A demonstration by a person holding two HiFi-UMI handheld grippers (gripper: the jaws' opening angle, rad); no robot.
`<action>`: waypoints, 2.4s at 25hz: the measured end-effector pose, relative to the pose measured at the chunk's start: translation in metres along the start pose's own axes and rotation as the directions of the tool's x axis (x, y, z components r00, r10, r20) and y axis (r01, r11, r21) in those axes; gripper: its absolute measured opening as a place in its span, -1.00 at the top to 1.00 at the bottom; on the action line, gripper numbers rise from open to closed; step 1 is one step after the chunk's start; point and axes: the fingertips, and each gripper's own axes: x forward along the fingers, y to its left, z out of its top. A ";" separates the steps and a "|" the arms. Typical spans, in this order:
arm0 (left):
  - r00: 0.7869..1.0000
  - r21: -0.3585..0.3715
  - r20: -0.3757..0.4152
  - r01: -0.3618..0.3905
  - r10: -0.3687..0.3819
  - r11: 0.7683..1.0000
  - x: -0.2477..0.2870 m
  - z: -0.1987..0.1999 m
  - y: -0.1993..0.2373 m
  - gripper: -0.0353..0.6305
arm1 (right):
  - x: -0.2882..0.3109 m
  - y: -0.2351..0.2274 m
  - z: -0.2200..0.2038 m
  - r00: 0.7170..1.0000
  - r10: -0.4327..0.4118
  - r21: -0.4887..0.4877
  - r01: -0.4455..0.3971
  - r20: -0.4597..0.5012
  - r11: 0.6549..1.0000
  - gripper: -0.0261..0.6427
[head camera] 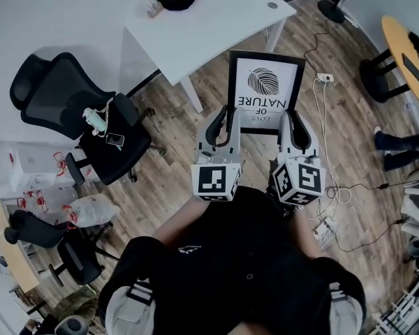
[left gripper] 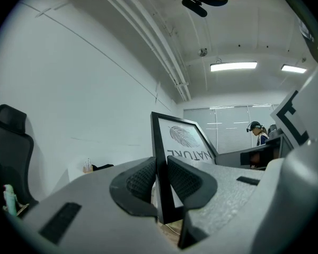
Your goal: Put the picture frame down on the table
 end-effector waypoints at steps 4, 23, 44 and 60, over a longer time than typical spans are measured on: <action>1.000 0.007 0.011 0.010 -0.010 1.000 0.022 0.004 0.026 0.67 | 0.028 0.013 0.006 1.000 -0.012 -0.011 0.013 0.014 1.000 0.72; 1.000 0.001 0.010 0.013 -0.013 1.000 0.075 0.004 0.113 0.67 | 0.118 0.058 0.009 1.000 -0.016 -0.019 0.016 0.024 1.000 0.72; 0.980 0.002 -0.002 -0.201 0.201 0.980 0.174 -0.003 0.181 0.67 | 0.270 0.057 0.015 0.982 0.184 -0.025 -0.185 -0.037 0.982 0.72; 0.928 0.005 -0.031 -0.371 0.371 0.929 0.329 -0.003 0.184 0.67 | 0.426 -0.017 0.050 0.935 0.343 -0.014 -0.346 -0.095 0.938 0.72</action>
